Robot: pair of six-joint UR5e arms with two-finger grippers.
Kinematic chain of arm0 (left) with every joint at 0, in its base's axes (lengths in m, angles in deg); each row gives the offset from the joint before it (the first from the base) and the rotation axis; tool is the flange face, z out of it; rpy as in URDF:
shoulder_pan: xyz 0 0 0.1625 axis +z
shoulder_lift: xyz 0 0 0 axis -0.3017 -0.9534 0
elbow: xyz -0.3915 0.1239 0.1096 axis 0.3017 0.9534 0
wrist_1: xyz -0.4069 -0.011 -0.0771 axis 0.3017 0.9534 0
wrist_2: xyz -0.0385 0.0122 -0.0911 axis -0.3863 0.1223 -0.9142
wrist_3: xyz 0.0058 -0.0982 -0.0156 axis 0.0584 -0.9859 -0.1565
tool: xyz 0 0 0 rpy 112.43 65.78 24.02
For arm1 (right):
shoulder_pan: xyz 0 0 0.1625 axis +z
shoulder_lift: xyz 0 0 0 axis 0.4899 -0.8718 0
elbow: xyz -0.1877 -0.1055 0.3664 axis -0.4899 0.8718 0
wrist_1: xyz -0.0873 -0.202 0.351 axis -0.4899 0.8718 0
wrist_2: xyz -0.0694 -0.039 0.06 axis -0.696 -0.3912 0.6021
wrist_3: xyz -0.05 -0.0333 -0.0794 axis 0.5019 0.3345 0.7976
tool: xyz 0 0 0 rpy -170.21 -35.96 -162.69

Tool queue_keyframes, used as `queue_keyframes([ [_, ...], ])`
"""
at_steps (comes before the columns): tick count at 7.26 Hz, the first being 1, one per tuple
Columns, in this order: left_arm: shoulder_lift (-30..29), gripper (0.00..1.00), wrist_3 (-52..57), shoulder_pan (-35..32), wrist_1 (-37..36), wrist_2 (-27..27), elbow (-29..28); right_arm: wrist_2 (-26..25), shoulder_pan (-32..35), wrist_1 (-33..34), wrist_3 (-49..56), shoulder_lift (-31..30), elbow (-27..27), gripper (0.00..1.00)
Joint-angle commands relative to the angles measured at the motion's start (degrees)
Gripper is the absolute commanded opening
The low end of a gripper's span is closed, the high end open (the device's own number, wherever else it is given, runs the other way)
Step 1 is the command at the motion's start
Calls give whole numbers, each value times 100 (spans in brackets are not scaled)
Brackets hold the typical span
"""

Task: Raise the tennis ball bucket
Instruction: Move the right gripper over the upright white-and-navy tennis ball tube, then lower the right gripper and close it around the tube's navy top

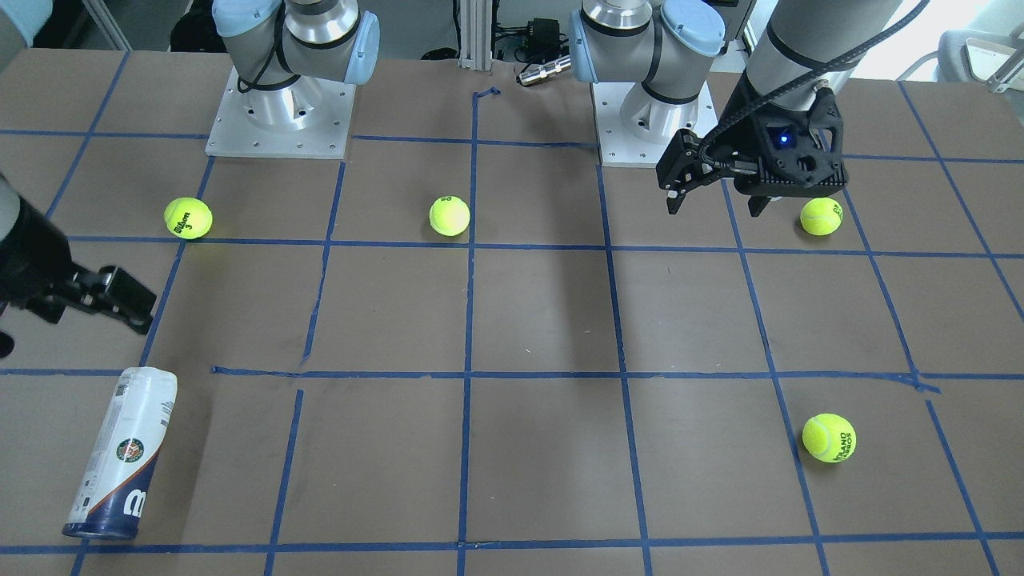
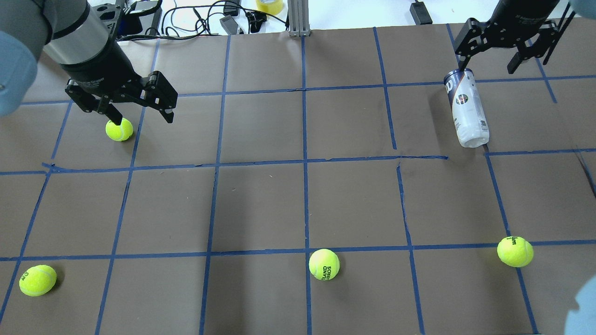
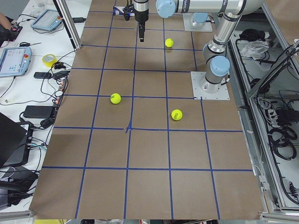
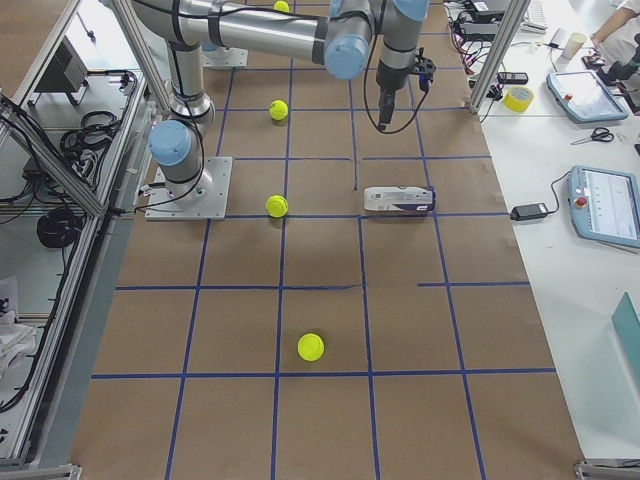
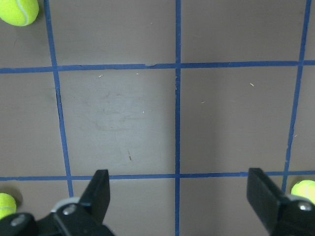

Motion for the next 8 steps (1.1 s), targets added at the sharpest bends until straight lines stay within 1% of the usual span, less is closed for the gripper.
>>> queue_keyframes([
  [1, 45, 100, 7, 20, 76, -16, -6, -153, -102, 1052, 210, 1212, 82, 100],
  [2, 71, 100, -2, -6, 112, -78, 3, -162, -189, 1576, 314, 1548, 82, 100],
  [3, 80, 100, -2, -6, 112, -78, 3, -153, -277, 1703, 568, 1804, 99, 100],
  [4, 80, 100, -2, -6, 112, -78, 3, -162, -278, 1887, 649, 1885, 73, 100],
  [8, 80, 100, -2, -6, 121, -43, 38, -171, -296, 1854, 789, 2227, -41, 100],
])
